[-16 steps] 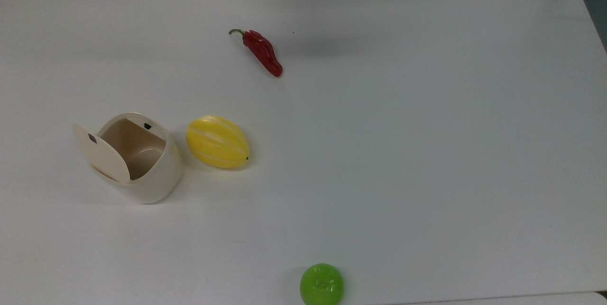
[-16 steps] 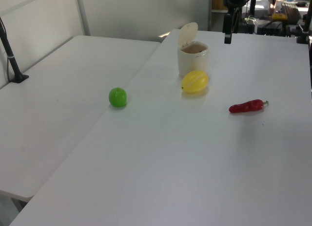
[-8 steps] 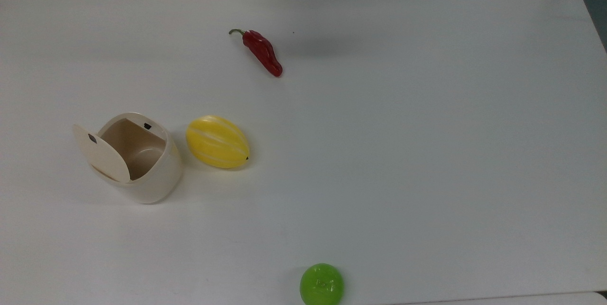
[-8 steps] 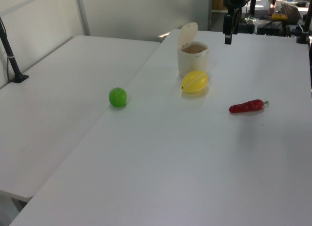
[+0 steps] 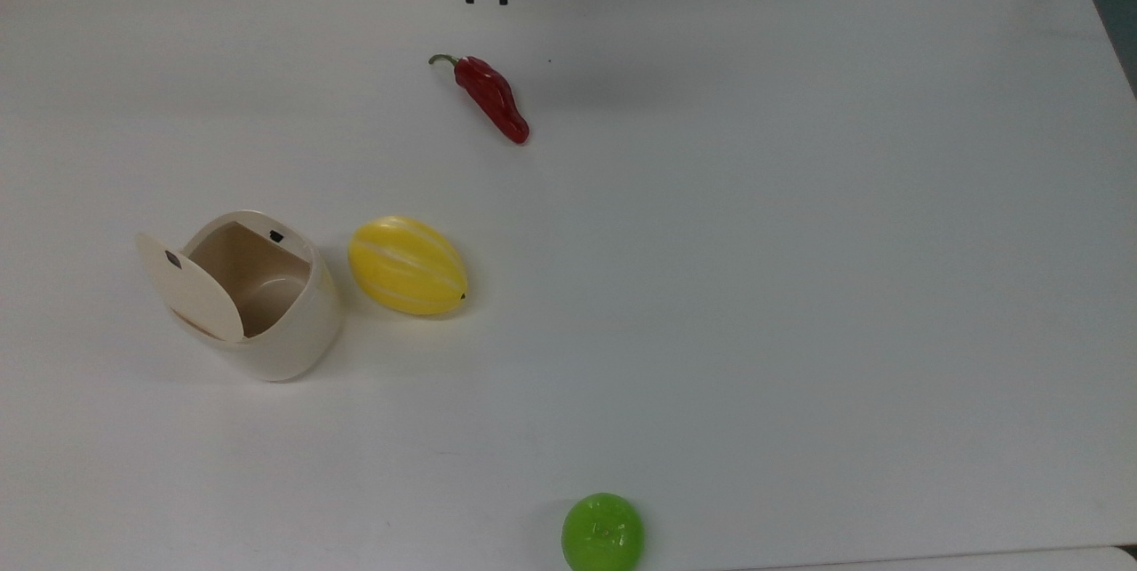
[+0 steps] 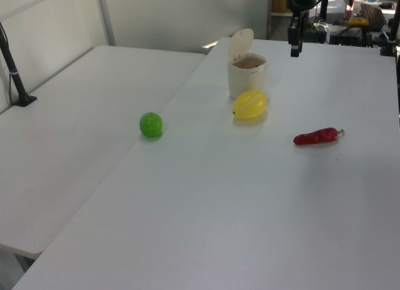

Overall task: Close garbage bin
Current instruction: 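Move the gripper over to the open lid of the cream bin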

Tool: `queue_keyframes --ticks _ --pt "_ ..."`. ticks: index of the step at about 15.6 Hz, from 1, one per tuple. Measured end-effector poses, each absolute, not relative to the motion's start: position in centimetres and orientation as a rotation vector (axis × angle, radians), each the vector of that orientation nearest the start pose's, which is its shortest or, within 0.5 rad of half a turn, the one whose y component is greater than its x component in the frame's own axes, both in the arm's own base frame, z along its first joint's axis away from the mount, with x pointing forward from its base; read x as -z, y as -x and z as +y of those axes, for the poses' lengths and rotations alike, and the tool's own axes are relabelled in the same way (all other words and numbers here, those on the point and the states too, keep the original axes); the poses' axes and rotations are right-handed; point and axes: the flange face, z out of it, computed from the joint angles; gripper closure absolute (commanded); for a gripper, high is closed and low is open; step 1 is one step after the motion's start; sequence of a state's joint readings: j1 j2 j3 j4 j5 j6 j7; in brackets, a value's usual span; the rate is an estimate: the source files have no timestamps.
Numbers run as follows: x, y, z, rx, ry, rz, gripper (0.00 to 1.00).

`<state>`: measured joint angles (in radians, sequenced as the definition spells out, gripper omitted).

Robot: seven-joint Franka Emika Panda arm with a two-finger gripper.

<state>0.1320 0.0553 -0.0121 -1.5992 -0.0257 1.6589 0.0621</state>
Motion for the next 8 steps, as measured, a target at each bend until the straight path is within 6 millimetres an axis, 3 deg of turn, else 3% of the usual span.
queue_keyframes --ticks 4,8 --pt "-58.7 -57.4 6.4 0.010 3.169 -0.089 1.00" --pt "-58.7 -58.2 3.5 0.036 3.170 -0.012 1.00"
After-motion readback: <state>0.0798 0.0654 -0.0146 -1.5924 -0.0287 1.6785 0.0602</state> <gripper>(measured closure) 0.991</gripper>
